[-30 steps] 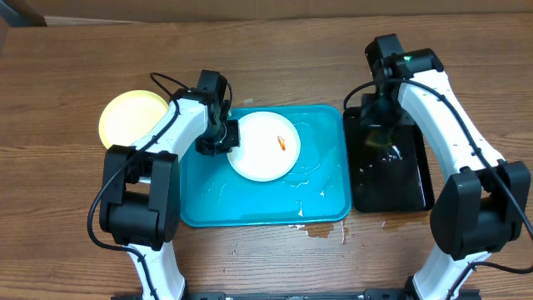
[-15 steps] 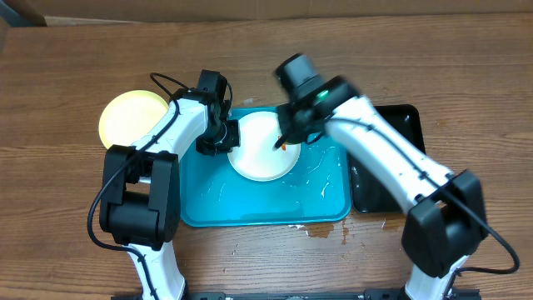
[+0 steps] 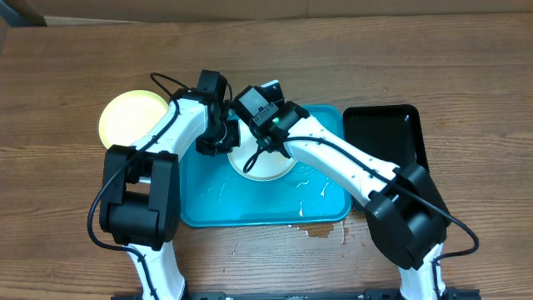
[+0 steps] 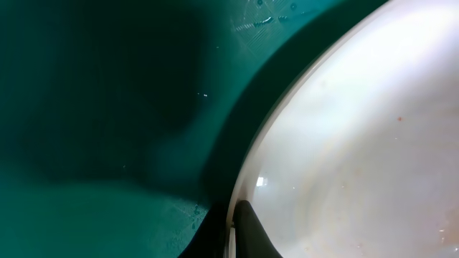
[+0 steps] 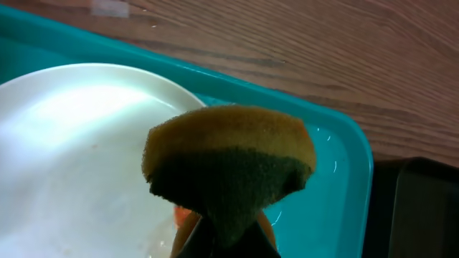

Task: Clean dirty plates on tray and stack at the side
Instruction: 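Wipe the white plate surface with the sponge in the right gripper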

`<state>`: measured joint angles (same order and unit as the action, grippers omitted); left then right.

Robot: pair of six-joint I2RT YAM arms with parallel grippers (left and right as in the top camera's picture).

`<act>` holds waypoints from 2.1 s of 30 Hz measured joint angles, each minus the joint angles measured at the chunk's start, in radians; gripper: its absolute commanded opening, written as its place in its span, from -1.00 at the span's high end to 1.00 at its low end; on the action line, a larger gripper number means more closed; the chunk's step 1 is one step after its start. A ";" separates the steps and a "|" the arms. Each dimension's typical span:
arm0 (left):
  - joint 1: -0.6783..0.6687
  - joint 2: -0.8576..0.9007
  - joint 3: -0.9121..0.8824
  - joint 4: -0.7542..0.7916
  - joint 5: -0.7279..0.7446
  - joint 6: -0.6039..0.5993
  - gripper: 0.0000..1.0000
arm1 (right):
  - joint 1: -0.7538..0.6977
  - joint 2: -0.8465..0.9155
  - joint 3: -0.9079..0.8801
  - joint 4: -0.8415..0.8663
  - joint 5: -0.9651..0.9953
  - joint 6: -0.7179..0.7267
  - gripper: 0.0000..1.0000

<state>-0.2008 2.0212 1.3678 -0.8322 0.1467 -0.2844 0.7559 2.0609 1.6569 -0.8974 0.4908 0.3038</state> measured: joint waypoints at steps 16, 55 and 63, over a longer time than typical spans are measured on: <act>0.000 0.000 0.000 0.000 0.000 0.000 0.92 | -0.030 0.027 0.000 0.000 -0.041 0.037 0.93; 0.000 0.000 0.000 -0.002 0.013 0.000 0.92 | -0.119 0.089 -0.061 0.048 -0.285 0.024 0.92; 0.000 0.000 0.000 -0.002 0.014 0.000 0.92 | -0.101 0.110 -0.060 0.047 -0.296 0.005 0.92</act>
<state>-0.2012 2.0216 1.3678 -0.8341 0.1612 -0.2840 0.6552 2.1712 1.5970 -0.8501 0.1944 0.3092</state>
